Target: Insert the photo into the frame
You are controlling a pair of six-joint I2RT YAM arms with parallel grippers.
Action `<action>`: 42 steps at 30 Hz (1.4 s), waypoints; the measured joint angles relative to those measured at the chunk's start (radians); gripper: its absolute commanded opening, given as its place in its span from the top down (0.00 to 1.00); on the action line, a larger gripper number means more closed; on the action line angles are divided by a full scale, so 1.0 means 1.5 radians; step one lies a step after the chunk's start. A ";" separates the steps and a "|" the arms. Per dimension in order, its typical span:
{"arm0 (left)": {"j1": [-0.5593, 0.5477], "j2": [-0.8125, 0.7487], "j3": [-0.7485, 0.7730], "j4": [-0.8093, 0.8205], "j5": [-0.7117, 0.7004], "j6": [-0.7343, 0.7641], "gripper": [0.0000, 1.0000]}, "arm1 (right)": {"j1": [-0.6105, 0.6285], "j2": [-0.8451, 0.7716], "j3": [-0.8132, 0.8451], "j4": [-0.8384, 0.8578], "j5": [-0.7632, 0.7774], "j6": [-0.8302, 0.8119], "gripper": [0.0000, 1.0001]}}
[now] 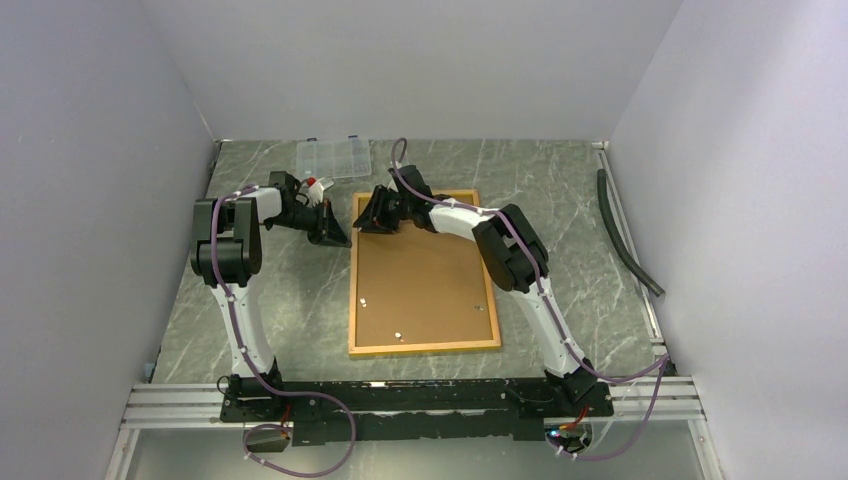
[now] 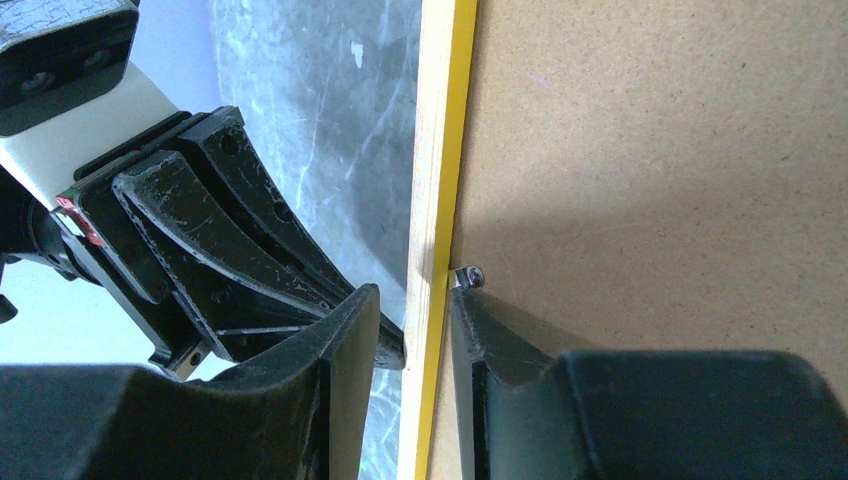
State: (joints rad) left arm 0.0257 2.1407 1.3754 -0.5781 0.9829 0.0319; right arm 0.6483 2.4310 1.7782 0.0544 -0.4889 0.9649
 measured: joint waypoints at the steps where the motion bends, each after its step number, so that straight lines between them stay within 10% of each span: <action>1: 0.000 0.000 0.000 0.000 0.000 0.000 0.97 | 0.000 0.000 -0.001 0.000 0.003 0.001 0.66; 9: 0.000 0.000 0.000 0.000 0.000 0.000 0.97 | 0.005 -0.007 -0.022 0.021 0.028 0.016 0.67; 18: 0.006 0.000 0.000 -0.003 0.001 0.001 0.95 | 0.011 -0.020 -0.038 0.050 0.030 0.002 0.46; 29: 0.017 -0.053 -0.053 -0.039 -0.007 0.026 0.74 | 0.031 -0.257 -0.316 0.053 -0.003 -0.103 0.34; 42: -0.020 -0.088 -0.129 -0.052 -0.021 0.054 0.74 | 0.110 -0.285 -0.385 0.034 -0.080 -0.196 0.35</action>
State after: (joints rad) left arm -0.0048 2.0083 1.1816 -0.6556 0.9512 0.1123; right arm 0.8127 2.0033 1.2003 0.1059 -0.6083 0.6704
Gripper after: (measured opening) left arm 0.270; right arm 0.657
